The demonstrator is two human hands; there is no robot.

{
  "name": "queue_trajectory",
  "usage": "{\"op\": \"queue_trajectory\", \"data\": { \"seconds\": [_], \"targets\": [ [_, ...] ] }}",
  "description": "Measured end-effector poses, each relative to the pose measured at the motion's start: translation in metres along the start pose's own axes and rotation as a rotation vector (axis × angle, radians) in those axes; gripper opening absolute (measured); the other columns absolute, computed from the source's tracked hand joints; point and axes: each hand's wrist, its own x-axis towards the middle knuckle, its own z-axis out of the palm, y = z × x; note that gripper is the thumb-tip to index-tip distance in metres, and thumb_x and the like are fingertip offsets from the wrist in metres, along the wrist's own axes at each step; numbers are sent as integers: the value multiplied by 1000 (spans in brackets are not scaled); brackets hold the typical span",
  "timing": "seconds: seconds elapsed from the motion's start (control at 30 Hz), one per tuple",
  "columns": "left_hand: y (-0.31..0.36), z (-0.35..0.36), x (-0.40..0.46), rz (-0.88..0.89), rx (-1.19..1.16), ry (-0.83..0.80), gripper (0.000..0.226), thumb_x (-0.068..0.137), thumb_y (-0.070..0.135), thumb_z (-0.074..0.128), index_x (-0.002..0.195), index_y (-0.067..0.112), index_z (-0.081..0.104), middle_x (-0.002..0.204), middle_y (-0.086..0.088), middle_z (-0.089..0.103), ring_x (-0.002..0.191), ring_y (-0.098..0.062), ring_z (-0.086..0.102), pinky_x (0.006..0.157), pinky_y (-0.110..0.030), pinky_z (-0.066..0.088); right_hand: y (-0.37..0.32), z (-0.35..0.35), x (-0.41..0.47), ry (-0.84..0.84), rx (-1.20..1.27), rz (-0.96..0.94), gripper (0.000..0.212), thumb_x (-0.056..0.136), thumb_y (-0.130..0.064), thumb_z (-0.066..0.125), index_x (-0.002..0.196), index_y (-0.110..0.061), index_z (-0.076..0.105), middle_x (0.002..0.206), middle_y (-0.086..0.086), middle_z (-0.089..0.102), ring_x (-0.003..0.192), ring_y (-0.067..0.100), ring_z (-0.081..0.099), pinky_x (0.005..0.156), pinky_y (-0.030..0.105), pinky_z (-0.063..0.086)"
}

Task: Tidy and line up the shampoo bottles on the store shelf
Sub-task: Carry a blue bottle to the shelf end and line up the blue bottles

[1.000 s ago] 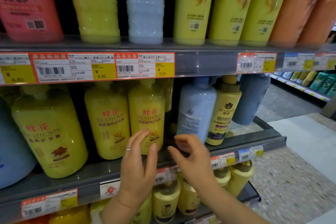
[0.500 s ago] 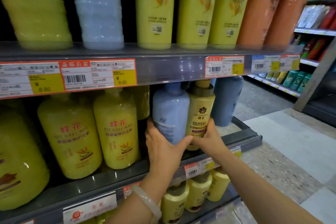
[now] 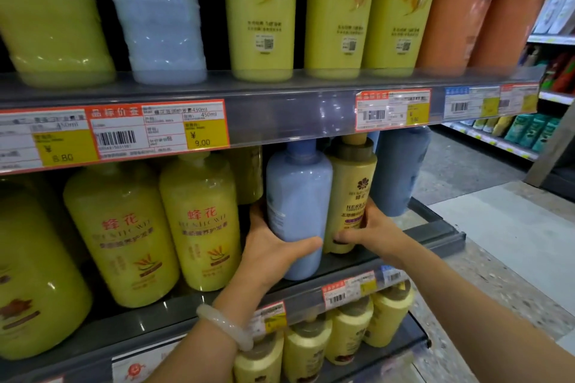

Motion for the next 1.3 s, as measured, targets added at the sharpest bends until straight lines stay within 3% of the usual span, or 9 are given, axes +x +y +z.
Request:
{"op": "queue_trajectory", "data": {
  "seconds": [0.07,0.17,0.27,0.47,0.6,0.87,1.03,1.17,1.3],
  "targets": [
    [-1,5,-8,5,56,71,106,41,28,92,129,16,33,113,5,48,109,-18,52,86,-28,40,0,7,-13,142,5,29,80,66,-8,81,129,-14,34,114,1,57,107,20,57,94,39,49],
    [-1,14,-28,32,189,247,111,44,41,88,133,12,28,127,-7,47,119,-25,45,98,-38,41,-6,25,-52,433,90,-92,40,77,-12,73,110,-10,52,93,1,60,90,19,60,74,19,50],
    [-6,18,-43,114,304,335,113,50,41,86,138,5,26,134,-15,42,125,-31,38,104,-42,33,-20,51,-84,296,209,-205,17,84,-15,64,100,-15,60,93,-2,64,85,9,63,67,10,49],
    [-16,8,-59,160,328,228,95,75,17,73,146,13,10,150,-10,23,140,-24,17,113,-37,18,-36,78,-77,121,118,-251,63,65,-35,76,119,-21,48,115,-14,57,107,-2,55,72,4,47],
    [-22,3,-70,220,302,237,80,78,3,65,144,14,21,147,-9,31,137,-24,25,112,-32,21,-43,86,-62,26,61,-229,89,58,-37,82,132,-23,34,116,-22,52,100,-15,53,74,5,47],
    [-24,-17,-49,180,236,14,96,73,9,73,146,15,12,147,-5,31,135,-18,32,110,-36,32,-50,100,-42,242,-104,-149,91,55,-42,84,126,-17,33,126,2,48,116,19,51,94,38,49],
    [-24,-9,-42,93,204,59,102,61,28,72,145,14,15,140,-10,38,130,-25,39,103,-50,40,-56,92,-45,209,-231,-159,85,63,-41,81,127,-13,32,131,4,50,120,22,51,92,31,47],
    [-22,-2,-54,82,201,93,100,71,14,77,146,16,12,147,-9,28,137,-26,27,109,-48,32,-60,78,-48,77,-275,-117,78,75,-37,74,134,-10,30,137,5,48,125,22,47,94,28,43],
    [-27,-3,-66,81,183,41,99,73,7,74,147,21,9,151,-1,21,141,-18,20,114,-40,26,-62,93,-61,206,-360,-53,77,72,-44,73,129,-11,32,130,8,48,121,27,47,95,38,44]
  ]
}}
